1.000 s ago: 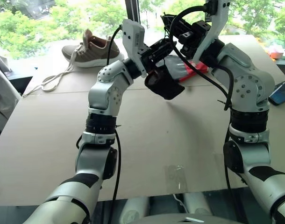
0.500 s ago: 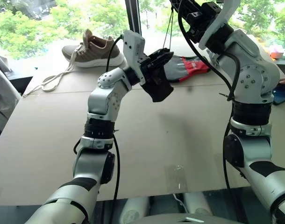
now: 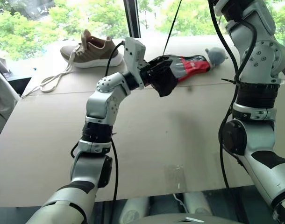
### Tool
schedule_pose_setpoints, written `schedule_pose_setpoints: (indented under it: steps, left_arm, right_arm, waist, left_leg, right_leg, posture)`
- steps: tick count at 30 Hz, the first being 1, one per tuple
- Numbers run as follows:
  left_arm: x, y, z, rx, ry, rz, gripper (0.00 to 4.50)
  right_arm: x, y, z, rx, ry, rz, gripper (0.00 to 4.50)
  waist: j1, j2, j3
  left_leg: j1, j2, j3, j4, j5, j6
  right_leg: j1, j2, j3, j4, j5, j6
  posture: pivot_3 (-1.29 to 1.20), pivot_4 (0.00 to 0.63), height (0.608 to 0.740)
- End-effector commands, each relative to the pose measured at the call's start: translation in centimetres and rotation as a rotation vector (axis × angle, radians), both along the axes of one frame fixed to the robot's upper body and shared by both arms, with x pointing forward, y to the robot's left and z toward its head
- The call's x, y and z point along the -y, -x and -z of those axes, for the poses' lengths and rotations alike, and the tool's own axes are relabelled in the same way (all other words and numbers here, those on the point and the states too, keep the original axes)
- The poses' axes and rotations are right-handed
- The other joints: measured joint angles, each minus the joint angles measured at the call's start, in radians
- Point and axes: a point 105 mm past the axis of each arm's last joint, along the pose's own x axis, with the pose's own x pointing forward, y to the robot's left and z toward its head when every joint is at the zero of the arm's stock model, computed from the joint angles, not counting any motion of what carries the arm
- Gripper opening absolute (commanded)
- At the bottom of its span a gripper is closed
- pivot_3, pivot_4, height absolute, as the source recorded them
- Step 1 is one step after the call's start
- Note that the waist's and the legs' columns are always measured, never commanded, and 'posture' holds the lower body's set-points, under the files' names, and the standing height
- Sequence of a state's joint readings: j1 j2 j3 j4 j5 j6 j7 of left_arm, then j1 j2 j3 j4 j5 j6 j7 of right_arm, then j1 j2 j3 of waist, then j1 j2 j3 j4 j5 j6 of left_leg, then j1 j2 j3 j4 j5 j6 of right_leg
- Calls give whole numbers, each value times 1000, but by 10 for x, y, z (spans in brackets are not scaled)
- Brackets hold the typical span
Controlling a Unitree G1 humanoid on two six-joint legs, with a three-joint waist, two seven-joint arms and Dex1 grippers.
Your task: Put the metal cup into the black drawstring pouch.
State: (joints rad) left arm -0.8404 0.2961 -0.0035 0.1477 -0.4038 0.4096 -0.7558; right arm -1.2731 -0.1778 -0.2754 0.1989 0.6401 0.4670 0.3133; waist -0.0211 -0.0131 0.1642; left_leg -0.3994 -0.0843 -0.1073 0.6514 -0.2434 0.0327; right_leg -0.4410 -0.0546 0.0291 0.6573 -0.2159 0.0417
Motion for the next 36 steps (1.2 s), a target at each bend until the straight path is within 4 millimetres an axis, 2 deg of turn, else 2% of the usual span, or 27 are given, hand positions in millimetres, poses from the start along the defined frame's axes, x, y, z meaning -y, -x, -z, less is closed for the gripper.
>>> schedule_pose_setpoints:
  steps: [1,9,17,23,27,31,36]
  left_arm:
    - [-2,3,2,10,-31,-1,243]
    - [-2,4,8,-11,-43,5,243]
    - [-2,5,11,-23,-44,4,243]
    - [-1,7,9,-27,-29,17,243]
    - [1,19,6,-18,-30,81,243]
    - [0,32,10,-48,-45,129,243]
    - [-12,42,20,-59,-95,100,243]
  right_arm:
    - [15,20,-35,126,-110,5,0]
    - [33,24,-52,143,-255,-8,0]
    - [39,28,-58,140,-326,-50,0]
    - [24,25,-45,119,-237,-55,0]
    - [17,24,-37,112,-183,-55,0]
    - [17,22,-31,101,-157,-42,0]
    - [19,19,-21,78,-129,-26,0]
  waist:
    - [0,0,0]
    - [-1,0,0]
    - [-6,0,0]
    - [-17,0,0]
    - [-21,0,0]
    - [-21,0,0]
    - [-20,0,0]
  left_leg:
    - [0,0,0,0,0,0]
    - [0,0,1,-1,0,0]
    - [0,0,1,0,0,0]
    - [0,0,1,0,0,0]
    - [0,0,2,0,0,0]
    - [0,0,2,-1,0,0]
    - [0,0,2,0,0,0]
  right_leg:
    - [0,0,0,0,0,0]
    - [-1,0,1,0,0,0]
    - [-1,0,1,1,0,0]
    - [-1,0,2,2,0,0]
    - [-1,0,2,2,0,0]
    - [-2,0,2,2,0,0]
    - [-2,0,3,2,0,0]
  posture:
    - [0,150,740]
    - [0,150,740]
    - [0,150,740]
    - [0,150,740]
    - [0,150,740]
    - [0,150,740]
    - [0,150,740]
